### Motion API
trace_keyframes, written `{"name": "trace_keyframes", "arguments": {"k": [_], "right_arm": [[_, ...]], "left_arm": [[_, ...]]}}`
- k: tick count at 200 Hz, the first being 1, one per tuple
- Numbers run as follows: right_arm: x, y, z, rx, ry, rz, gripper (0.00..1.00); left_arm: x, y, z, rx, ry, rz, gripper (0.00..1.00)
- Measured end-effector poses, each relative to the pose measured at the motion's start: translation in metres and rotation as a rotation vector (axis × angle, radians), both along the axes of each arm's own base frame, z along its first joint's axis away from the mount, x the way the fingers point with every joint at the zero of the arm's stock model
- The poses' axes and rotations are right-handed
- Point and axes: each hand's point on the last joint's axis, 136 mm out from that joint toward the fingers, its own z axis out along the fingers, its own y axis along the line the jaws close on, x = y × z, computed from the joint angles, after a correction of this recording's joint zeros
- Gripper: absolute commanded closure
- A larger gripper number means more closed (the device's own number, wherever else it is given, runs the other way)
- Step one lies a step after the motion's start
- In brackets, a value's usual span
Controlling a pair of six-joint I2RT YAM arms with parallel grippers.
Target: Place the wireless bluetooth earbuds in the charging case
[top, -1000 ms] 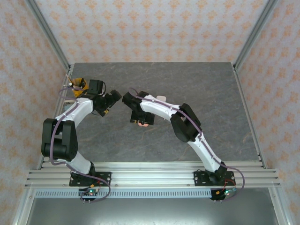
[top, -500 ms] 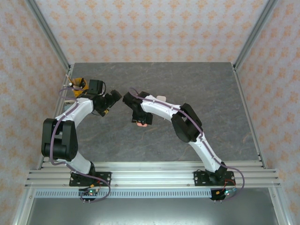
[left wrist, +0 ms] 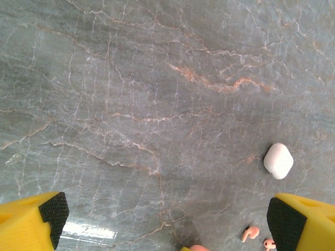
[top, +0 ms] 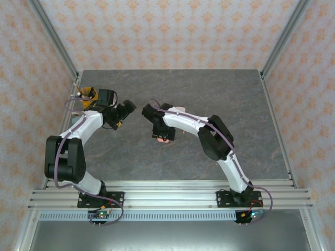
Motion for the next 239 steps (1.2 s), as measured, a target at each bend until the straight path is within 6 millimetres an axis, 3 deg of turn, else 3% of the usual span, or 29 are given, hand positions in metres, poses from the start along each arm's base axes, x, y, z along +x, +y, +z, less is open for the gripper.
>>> {"name": "trace_keyframes", "arguments": {"k": [66,136,168,208,239], "right_arm": [[0.001,-0.018,0.018,0.048,-0.042,-0.078,0.43],[0.03,-0.032,0.015,0.125,-0.066,-0.229,0.43],[0.04,-0.032,0.015,0.174,-0.069,-0.285,0.42],[0.046,-0.034,0.022,0.235,-0.075,-0.341,0.43],[0.051,-0.032,0.03,0.294,-0.084,-0.38,0.43]], "left_arm": [[-0.041,-0.025,-0.021,-0.04,0.022,-0.076,0.0],[-0.086,-0.065,-0.04,-0.08,-0.092,-0.208,0.0],[-0.089,-0.086,-0.042,-0.099,-0.188,-0.276,0.0],[-0.076,-0.123,-0.031,-0.129,-0.324,-0.369,0.03],[-0.068,-0.145,-0.034,-0.135,-0.392,-0.407,0.08]]}}
